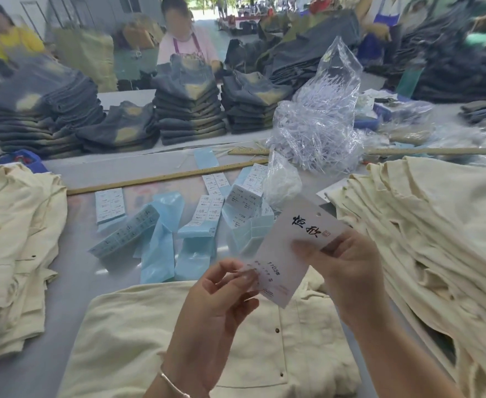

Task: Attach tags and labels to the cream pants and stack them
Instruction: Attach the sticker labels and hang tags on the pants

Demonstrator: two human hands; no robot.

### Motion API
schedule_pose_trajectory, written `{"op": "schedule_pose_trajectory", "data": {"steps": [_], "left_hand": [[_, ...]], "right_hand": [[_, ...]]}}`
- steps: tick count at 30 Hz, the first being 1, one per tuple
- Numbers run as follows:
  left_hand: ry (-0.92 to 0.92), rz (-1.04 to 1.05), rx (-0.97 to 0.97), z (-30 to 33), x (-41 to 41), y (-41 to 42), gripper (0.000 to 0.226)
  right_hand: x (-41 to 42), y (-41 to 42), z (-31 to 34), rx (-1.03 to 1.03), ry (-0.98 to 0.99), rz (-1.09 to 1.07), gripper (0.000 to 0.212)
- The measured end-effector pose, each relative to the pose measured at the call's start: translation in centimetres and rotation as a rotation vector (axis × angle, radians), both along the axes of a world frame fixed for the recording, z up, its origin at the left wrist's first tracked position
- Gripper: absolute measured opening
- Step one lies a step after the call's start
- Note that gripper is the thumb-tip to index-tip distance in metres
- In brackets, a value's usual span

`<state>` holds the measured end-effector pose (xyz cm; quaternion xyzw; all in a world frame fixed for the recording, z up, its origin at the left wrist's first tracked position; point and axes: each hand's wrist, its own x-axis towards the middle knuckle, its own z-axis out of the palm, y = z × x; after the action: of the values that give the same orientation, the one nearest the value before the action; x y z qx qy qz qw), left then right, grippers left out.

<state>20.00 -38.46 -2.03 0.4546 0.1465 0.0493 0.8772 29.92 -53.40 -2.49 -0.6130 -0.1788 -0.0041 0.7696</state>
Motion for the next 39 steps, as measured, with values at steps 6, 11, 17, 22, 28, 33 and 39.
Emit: {"op": "schedule_pose_trajectory", "data": {"steps": [6,11,17,22,28,33,39], "left_hand": [[-0.099,0.074,-0.025,1.1,-1.1,0.5,0.016],[-0.218,0.163,-0.012,1.5,-2.3,0.7,0.021],[-0.308,0.177,0.234,1.1,-3.3,1.0,0.023],[-0.307,0.179,0.654,1.4,-3.5,1.3,0.03],[-0.207,0.253,0.51,1.8,-2.9,1.0,0.018],[-0.15,0.212,0.413,2.0,-2.5,0.9,0.017],[-0.157,0.196,0.429,3.3,-1.9,1.2,0.022]], "right_hand": [[-1.3,0.4,0.5,-0.117,-0.108,-0.123,0.013],[-2.7,0.7,1.1,-0.21,-0.291,-0.184,0.011],[-3.4,1.0,1.3,-0.273,-0.402,-0.199,0.04],[-3.3,1.5,1.3,-0.205,-0.162,-0.16,0.023],[-2.6,2.1,1.5,-0.098,0.243,0.113,0.021],[-2.5,2.3,1.2,-0.156,0.33,0.172,0.026],[-2.5,1.9,1.6,-0.09,0.318,0.194,0.02]]}}
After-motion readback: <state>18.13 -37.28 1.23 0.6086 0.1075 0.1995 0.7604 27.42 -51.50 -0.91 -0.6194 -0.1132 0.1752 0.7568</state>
